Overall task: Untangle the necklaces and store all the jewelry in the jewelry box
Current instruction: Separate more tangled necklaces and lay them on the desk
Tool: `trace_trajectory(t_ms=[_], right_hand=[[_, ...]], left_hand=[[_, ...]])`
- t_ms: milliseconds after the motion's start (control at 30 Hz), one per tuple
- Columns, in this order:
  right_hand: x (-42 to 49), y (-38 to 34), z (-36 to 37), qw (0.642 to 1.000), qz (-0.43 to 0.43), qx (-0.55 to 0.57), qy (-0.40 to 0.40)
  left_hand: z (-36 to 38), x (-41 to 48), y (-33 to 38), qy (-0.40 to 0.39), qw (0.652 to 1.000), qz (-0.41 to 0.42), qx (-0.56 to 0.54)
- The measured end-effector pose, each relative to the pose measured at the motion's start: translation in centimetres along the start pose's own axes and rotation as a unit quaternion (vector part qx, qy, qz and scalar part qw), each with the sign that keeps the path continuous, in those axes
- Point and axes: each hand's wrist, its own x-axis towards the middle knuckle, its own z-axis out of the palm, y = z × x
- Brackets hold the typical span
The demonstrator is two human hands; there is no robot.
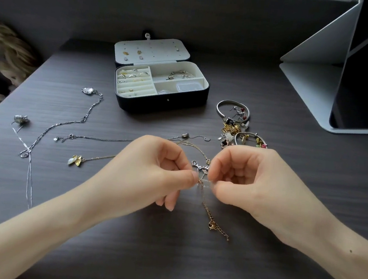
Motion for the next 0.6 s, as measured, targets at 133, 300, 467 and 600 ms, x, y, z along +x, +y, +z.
trace_trajectory(t_ms=[133, 300, 467, 600], right_hand=[[-0.4, 0.1, 0.3, 0.996, -0.023, -0.079, 0.044], [-0.5, 0.6, 0.6, 0.96, -0.139, -0.221, 0.105], [-0.8, 0.9, 0.7, 0.915, -0.202, -0.318, 0.146], [-1.1, 0.9, 1.0, 0.889, -0.232, -0.366, 0.149]], left_hand=[[0.0, 0.0, 0.0, 0.004, 1.0, 0.002, 0.015], [0.1, -0.2, -0.1, -0.009, 0.997, 0.017, 0.07], [-0.2, -0.3, 0.1, -0.035, 0.994, 0.022, 0.103], [-0.2, -0.3, 0.2, -0.038, 0.994, 0.021, 0.104]])
